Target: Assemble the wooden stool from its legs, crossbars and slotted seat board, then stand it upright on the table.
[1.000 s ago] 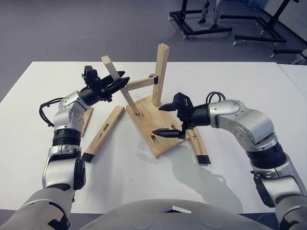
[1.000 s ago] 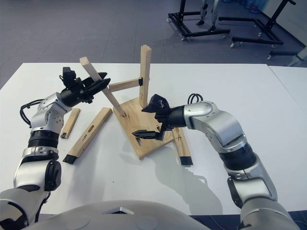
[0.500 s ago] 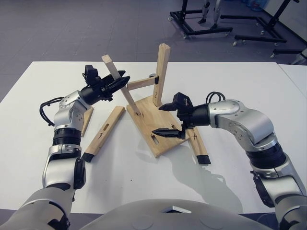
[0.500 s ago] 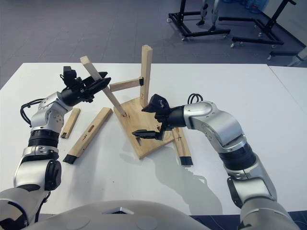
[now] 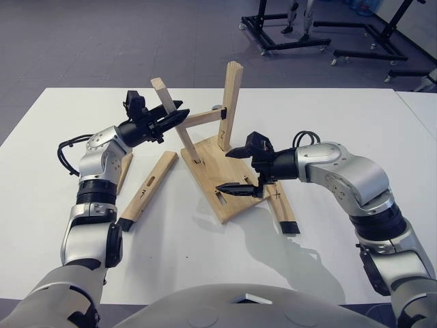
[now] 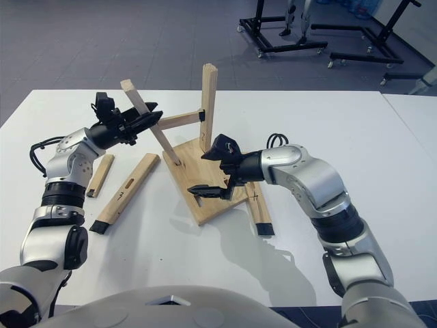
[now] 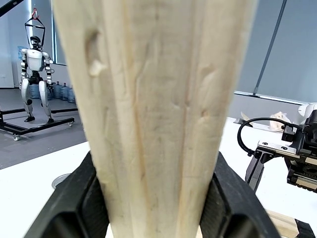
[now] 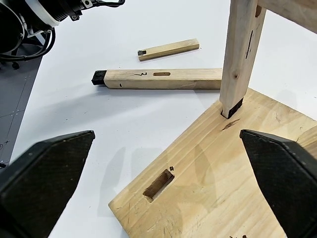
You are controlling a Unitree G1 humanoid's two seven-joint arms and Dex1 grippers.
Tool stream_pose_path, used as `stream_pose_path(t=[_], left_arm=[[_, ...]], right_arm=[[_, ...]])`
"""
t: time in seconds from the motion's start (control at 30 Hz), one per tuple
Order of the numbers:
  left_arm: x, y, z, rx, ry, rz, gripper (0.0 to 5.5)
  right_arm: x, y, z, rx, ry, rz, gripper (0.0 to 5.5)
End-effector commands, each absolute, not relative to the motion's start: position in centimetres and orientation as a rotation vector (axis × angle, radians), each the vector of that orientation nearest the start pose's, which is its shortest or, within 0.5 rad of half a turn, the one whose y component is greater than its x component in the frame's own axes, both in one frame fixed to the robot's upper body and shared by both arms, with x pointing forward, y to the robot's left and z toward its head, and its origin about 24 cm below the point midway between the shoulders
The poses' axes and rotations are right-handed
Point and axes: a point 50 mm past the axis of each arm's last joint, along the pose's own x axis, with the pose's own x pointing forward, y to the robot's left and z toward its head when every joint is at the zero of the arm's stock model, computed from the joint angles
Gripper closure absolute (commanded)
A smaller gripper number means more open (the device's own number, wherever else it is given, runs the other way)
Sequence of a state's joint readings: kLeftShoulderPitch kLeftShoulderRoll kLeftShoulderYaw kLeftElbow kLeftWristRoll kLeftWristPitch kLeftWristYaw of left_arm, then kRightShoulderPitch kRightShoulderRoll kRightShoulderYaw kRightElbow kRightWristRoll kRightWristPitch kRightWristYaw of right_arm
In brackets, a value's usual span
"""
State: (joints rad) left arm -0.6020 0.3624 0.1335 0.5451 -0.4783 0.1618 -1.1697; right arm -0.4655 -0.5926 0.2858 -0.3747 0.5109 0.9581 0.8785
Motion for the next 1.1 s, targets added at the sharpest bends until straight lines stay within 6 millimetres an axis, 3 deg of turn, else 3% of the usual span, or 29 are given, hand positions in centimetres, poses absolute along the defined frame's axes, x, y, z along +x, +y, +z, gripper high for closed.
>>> stream_pose_path(t=[0.03, 0.37, 0.53, 0.67, 0.87, 1.1], left_arm=[[33.7, 18.6, 12.9, -0.17, -0.11, -1.058, 3.49], [34.1, 18.8, 13.4, -0.202, -0.128, -1.023, 3.49], [34.0, 18.5, 13.0, -0.189, -0.116, -1.036, 3.49], [34.0, 18.4, 13.0, -0.191, -0.114, -1.041, 3.49], [34.1, 18.4, 13.0, -0.195, -0.116, -1.042, 3.49], [34.1, 18.3, 13.0, -0.196, -0.117, -1.044, 3.49]], right_arm=[[25.1, -10.8, 13.8, -0.202, 0.473, 1.303, 0.1], [25.7, -10.9, 14.4, -0.203, 0.445, 1.277, 0.1], [26.8, -10.4, 16.1, -0.181, 0.372, 1.228, 0.1], [28.3, -9.4, 18.7, -0.138, 0.261, 1.164, 0.1], [29.5, -7.9, 22.9, -0.106, 0.099, 1.12, 1.05], [30.9, -7.1, 24.5, -0.168, 0.0, 1.017, 2.33]])
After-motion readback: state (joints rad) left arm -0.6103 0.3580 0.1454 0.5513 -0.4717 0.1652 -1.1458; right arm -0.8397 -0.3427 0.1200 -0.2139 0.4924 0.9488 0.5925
